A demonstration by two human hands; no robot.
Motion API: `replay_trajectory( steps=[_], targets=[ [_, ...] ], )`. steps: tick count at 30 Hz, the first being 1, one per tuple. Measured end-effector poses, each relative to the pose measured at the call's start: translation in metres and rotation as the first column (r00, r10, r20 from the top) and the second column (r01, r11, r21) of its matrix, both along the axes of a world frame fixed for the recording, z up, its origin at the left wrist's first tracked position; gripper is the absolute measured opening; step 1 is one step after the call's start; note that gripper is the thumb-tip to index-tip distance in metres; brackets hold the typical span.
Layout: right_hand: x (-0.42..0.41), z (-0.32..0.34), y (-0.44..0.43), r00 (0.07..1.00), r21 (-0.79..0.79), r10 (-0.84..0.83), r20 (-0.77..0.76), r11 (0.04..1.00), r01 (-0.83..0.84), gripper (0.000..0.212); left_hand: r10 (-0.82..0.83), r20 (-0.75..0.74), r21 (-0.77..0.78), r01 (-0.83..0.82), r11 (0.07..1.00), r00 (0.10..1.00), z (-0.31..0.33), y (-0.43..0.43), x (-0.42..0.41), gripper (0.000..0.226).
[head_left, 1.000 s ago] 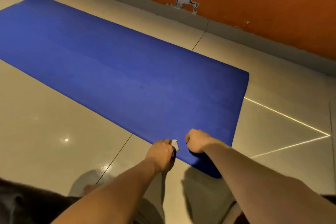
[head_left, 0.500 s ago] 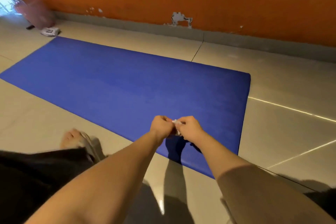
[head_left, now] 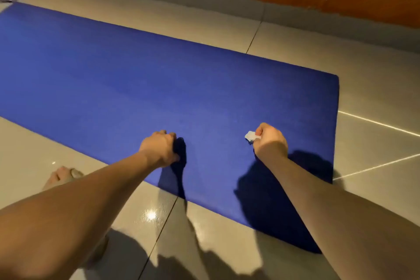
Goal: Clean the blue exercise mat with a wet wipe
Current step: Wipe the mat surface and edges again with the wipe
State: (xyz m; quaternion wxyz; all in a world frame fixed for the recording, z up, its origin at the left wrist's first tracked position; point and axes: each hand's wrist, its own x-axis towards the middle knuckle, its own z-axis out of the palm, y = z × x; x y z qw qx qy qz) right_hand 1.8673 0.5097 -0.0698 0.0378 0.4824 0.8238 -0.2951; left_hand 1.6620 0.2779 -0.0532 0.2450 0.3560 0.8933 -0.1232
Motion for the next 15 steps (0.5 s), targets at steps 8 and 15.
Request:
replay_trajectory(
  steps=[8,15],
  targets=[
    [-0.036,-0.041,0.001,0.960,0.260,0.160,-0.228,0.960,-0.099,0.020,-0.104,0.014,-0.067,0.105,0.992,0.994,-0.030,0.022,-0.068,0.153],
    [-0.070,-0.067,-0.048,0.999,0.155,-0.015,-0.052,0.988,0.023,0.075,-0.148,0.121,-0.099,0.160,0.982,0.982,-0.036,0.030,-0.083,0.154]
  ],
)
